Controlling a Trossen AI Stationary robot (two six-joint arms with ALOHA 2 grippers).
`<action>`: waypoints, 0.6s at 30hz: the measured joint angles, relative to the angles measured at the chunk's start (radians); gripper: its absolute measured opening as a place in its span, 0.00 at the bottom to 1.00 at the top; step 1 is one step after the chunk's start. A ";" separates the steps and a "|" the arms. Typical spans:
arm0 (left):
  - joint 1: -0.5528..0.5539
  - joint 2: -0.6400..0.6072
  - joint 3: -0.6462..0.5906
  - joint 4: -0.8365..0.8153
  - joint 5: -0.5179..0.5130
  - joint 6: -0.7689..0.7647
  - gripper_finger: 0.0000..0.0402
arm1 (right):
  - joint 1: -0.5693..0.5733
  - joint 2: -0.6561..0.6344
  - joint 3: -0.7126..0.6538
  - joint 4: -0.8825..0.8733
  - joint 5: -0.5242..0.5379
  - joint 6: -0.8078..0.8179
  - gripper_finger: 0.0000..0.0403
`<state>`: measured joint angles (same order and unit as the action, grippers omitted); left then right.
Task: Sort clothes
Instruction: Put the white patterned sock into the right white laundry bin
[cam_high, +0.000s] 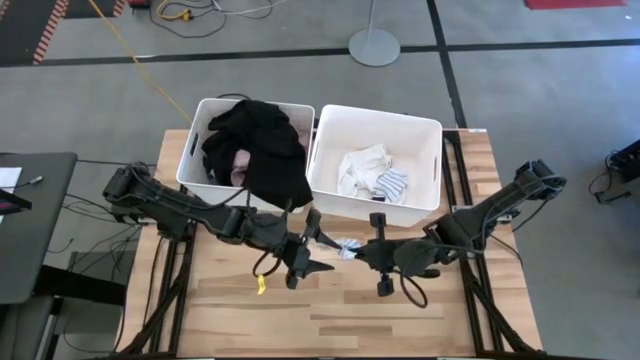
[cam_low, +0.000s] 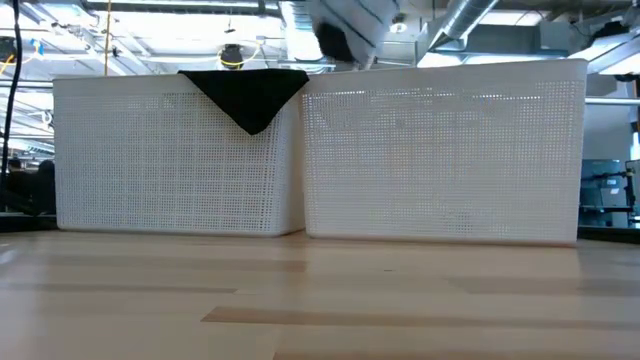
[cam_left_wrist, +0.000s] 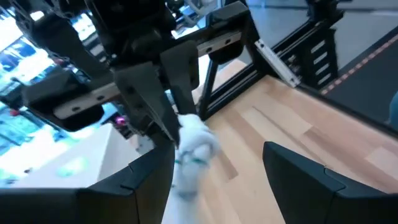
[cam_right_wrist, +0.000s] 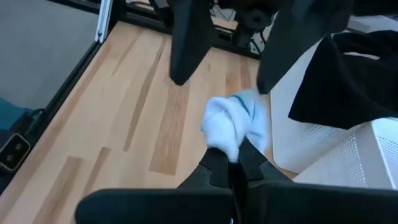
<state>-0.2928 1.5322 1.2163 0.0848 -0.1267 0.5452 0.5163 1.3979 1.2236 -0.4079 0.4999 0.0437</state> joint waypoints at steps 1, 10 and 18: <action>-0.005 0.000 0.000 0.000 -0.015 0.012 0.60 | 0.000 0.000 0.000 -0.007 0.000 0.000 0.00; 0.023 0.007 0.000 0.003 -0.034 -0.021 0.60 | -0.009 0.000 0.000 -0.010 -0.001 -0.008 0.00; 0.077 0.008 -0.001 -0.016 -0.031 -0.098 0.55 | -0.030 0.000 0.000 -0.003 -0.001 -0.019 0.00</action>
<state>-0.2162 1.5402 1.2156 0.0685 -0.1577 0.4471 0.4866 1.3983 1.2236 -0.4107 0.4992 0.0250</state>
